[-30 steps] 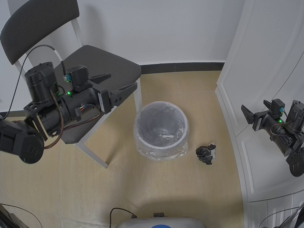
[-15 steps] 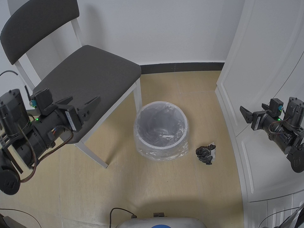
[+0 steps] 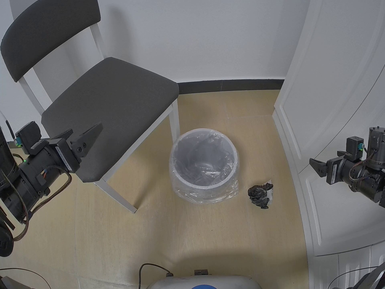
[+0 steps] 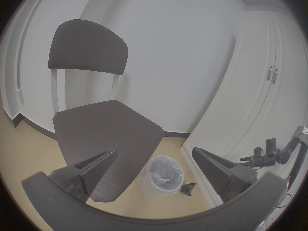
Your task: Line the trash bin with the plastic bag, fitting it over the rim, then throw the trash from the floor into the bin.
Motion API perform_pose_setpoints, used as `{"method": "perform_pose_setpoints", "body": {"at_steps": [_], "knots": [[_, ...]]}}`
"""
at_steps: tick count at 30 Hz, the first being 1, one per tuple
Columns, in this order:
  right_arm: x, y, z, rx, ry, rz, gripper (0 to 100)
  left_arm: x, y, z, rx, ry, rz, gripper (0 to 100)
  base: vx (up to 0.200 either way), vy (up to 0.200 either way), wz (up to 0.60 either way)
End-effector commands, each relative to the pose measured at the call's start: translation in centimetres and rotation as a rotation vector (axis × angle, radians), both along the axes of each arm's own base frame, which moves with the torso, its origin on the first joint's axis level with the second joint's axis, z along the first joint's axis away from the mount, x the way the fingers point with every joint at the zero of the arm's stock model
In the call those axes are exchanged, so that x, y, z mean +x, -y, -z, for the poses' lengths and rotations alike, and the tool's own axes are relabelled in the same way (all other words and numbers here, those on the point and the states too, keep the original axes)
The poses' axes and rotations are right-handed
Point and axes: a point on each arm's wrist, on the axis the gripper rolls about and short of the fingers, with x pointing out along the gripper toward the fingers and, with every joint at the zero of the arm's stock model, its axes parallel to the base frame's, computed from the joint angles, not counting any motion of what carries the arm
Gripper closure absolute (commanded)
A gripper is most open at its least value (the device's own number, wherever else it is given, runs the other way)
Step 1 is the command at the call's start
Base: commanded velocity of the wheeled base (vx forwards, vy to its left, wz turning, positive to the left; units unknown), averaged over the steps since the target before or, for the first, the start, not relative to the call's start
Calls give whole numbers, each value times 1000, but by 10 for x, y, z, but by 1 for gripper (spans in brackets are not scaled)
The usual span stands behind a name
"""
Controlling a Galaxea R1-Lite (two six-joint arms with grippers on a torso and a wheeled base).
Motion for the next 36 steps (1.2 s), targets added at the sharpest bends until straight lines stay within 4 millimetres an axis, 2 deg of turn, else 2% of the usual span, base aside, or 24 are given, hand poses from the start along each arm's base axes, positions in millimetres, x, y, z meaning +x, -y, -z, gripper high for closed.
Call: {"method": "perform_pose_setpoints", "body": {"at_steps": [1, 4, 8, 13, 16, 18, 25, 31, 36], "knots": [[-25, 2, -66, -15, -10, -80, 0, -24, -13, -3, -6, 45, 106, 0, 0, 0, 0], [-35, 4, -77, -85, -67, -116, 0, -30, -16, -3, -4, 57, 143, 0, 0, 0, 0], [-41, 5, -74, -191, -99, -154, 0, -31, -17, -2, -1, 56, 150, 0, 0, 0, 0], [-43, 10, -53, -483, -173, -255, 0, -29, -15, 1, 5, 42, 158, 0, 0, 0, 0], [-38, 9, -48, -552, -193, -290, 0, -29, -14, 2, 6, 39, 163, 0, 0, 0, 0], [-27, 6, -37, -607, -243, -324, 0, -25, -13, 3, 5, 28, 161, 0, 0, 0, 0], [10, -3, -2, -637, -395, -341, 0, -21, -12, 8, 11, 2, 158, 0, 0, 0, 0], [43, -12, 21, -647, -368, -320, 0, -19, -12, 6, 11, 7, 160, 0, 0, 0, 0], [58, -13, 36, -642, -378, -315, 0, -12, -10, 12, 20, -27, 160, 0, 0, 0, 0]]}}
